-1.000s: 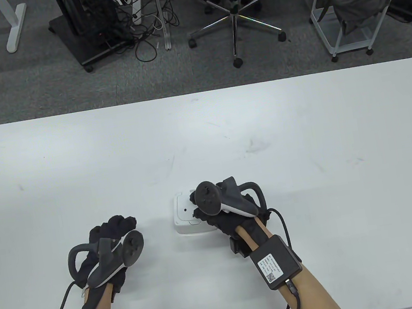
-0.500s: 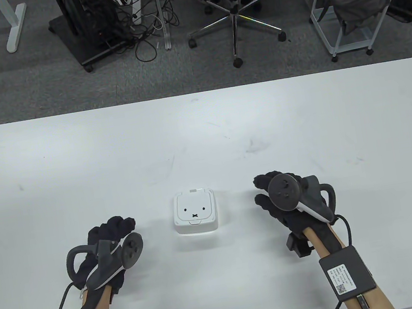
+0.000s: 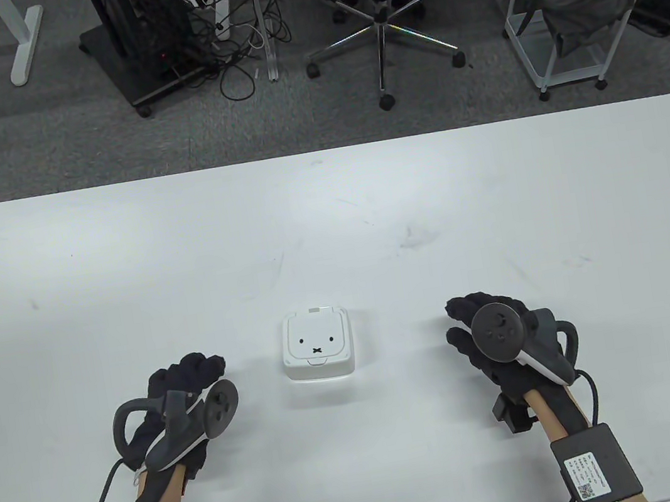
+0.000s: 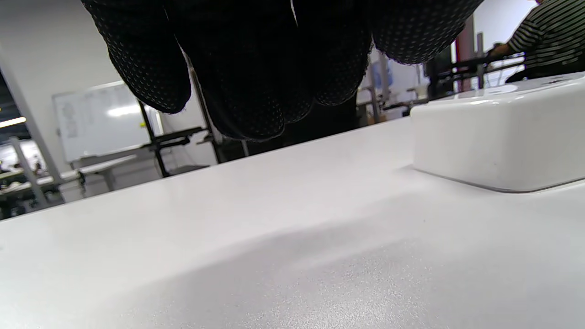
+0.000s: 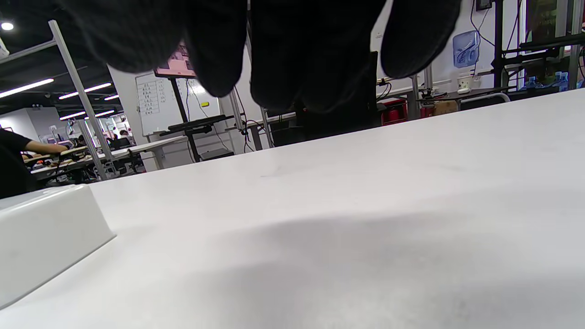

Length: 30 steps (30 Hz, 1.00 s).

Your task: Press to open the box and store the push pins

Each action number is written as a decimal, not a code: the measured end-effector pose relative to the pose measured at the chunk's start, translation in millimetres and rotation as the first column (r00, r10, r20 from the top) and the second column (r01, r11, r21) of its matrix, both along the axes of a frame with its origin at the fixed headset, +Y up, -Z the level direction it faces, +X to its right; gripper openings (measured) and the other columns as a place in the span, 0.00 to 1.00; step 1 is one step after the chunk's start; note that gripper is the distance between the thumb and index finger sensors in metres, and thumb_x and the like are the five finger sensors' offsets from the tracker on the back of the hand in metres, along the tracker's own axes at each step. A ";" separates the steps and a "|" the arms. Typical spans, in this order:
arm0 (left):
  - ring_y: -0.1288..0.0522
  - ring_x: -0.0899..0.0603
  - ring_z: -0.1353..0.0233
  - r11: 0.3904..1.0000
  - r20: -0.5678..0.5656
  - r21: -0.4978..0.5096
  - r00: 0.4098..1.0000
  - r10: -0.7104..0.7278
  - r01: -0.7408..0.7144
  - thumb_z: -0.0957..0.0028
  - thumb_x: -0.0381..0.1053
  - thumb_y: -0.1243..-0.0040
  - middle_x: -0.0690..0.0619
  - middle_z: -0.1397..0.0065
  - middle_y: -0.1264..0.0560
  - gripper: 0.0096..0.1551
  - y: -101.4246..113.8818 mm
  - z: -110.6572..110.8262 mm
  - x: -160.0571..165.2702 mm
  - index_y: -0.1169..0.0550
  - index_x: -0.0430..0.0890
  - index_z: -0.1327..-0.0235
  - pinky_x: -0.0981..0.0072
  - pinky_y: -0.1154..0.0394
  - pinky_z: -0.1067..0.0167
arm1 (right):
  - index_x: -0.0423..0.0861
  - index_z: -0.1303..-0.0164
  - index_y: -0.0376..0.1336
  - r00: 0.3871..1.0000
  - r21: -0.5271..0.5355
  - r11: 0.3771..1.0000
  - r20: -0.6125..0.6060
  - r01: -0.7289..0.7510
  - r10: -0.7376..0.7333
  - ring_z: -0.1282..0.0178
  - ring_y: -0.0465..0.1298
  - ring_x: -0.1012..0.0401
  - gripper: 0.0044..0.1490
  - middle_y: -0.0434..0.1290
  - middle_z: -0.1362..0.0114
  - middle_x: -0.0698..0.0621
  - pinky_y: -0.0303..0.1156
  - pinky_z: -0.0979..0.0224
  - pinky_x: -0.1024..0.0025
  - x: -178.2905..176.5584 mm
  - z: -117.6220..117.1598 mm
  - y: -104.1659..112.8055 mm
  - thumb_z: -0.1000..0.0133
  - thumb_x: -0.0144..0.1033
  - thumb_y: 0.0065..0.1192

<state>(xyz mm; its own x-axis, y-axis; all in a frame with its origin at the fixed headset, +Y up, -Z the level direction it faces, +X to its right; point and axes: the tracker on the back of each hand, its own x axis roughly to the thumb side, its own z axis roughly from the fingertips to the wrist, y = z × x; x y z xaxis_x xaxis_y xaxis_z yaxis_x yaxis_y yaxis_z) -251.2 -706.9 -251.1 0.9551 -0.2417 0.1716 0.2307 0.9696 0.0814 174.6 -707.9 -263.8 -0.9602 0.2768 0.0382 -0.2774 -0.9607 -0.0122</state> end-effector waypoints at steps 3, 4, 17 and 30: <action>0.17 0.48 0.35 1.000 0.000 -0.006 1.000 -0.006 0.006 0.44 0.62 0.50 0.54 0.24 0.24 0.29 -1.8 -0.4 2.0 0.25 0.57 0.31 0.45 0.24 0.26 | 0.56 0.29 0.61 1.000 -0.012 1.000 0.003 0.012 -0.012 0.23 0.69 0.44 0.34 0.68 0.21 0.48 0.60 0.20 0.34 1.2 -0.8 -1.3 0.47 0.54 0.55; 0.17 0.48 0.35 1.000 -0.001 -0.012 1.000 -0.003 0.003 0.44 0.62 0.50 0.54 0.24 0.24 0.28 -2.8 -0.4 2.7 0.25 0.57 0.30 0.45 0.24 0.26 | 0.56 0.29 0.61 1.000 -0.009 1.000 0.006 0.025 -0.025 0.23 0.69 0.44 0.35 0.68 0.21 0.48 0.60 0.20 0.34 2.1 -0.9 -1.1 0.47 0.54 0.55; 0.17 0.48 0.35 1.000 -0.015 -0.006 1.000 -0.002 0.002 0.44 0.62 0.50 0.54 0.24 0.24 0.29 1.5 0.3 -0.2 0.25 0.57 0.30 0.45 0.24 0.26 | 0.55 0.29 0.61 0.999 -0.018 0.999 -0.012 0.037 -0.038 0.23 0.70 0.44 0.34 0.69 0.21 0.47 0.60 0.21 0.34 0.6 -0.8 -3.4 0.47 0.54 0.55; 0.17 0.48 0.35 0.998 -0.037 -0.058 0.999 0.013 -0.015 0.43 0.62 0.50 0.54 0.24 0.24 0.29 -6.9 -0.6 -6.7 0.25 0.57 0.30 0.45 0.24 0.26 | 0.55 0.30 0.62 0.998 -0.003 0.998 -0.016 0.055 -0.055 0.23 0.70 0.45 0.34 0.69 0.21 0.48 0.61 0.20 0.34 2.3 0.5 -7.3 0.47 0.54 0.55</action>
